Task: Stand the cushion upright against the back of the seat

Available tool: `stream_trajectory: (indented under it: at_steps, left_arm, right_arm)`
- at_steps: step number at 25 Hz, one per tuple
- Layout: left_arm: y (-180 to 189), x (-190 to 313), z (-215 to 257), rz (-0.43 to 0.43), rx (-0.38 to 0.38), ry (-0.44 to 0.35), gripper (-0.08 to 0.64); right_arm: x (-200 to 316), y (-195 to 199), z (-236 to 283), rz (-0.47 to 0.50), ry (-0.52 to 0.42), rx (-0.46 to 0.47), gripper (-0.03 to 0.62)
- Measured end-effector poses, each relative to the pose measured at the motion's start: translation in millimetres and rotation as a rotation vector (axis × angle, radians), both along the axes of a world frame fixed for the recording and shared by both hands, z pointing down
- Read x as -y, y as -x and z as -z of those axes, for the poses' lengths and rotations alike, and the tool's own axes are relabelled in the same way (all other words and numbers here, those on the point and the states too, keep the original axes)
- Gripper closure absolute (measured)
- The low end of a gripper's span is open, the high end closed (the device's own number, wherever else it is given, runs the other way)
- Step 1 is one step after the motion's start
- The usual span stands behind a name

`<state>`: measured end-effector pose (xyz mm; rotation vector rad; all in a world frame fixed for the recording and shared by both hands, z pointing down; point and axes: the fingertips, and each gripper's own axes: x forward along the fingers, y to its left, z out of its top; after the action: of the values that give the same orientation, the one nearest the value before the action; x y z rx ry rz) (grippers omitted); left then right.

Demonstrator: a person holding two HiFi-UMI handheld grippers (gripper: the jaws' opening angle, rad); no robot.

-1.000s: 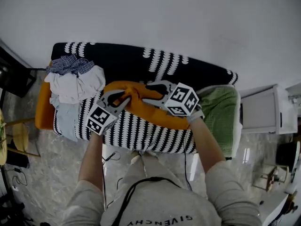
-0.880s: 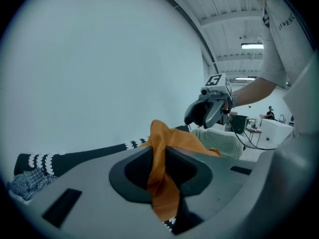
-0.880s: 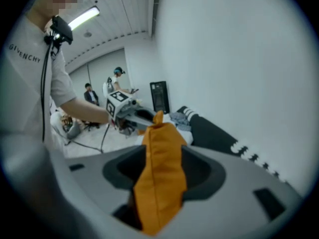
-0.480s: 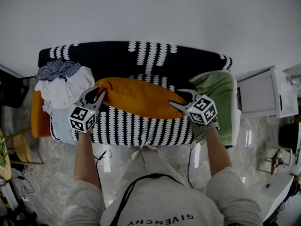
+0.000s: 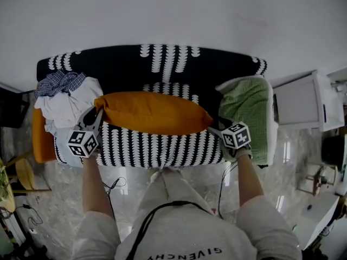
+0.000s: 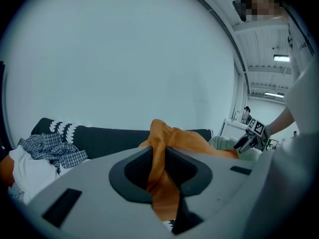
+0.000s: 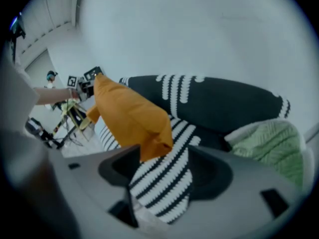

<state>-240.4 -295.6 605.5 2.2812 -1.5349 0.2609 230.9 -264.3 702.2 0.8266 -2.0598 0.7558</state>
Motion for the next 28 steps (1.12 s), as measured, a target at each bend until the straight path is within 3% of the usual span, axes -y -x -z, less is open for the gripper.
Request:
stream_trajectory:
  at_steps: [5, 9, 13, 16, 20, 28]
  left_arm:
    - [14, -3, -12, 0.056, -0.018, 0.017, 0.462]
    - [22, -8, -22, 0.106, -0.048, 0.029, 0.462]
    - [27, -13, -25, 0.151, -0.105, 0.028, 0.462]
    - [36, -12, -21, 0.218, -0.154, 0.013, 0.465]
    - [33, -11, -14, 0.264, -0.197, 0.014, 0.468]
    - [-1, 20, -17, 0.258, -0.278, 0.023, 0.471]
  right_arm:
    - [10, 25, -27, -0.094, 0.086, 0.112, 0.307]
    - [13, 42, -36, -0.07, 0.103, 0.142, 0.317]
    - [18, 60, -30, -0.009, 0.054, 0.136, 0.511]
    - [30, 70, -19, 0.016, -0.001, 0.15, 0.557]
    - [50, 68, 3, 0.032, -0.052, 0.177, 0.565]
    - [92, 29, 33, -0.078, -0.096, 0.193, 0.565]
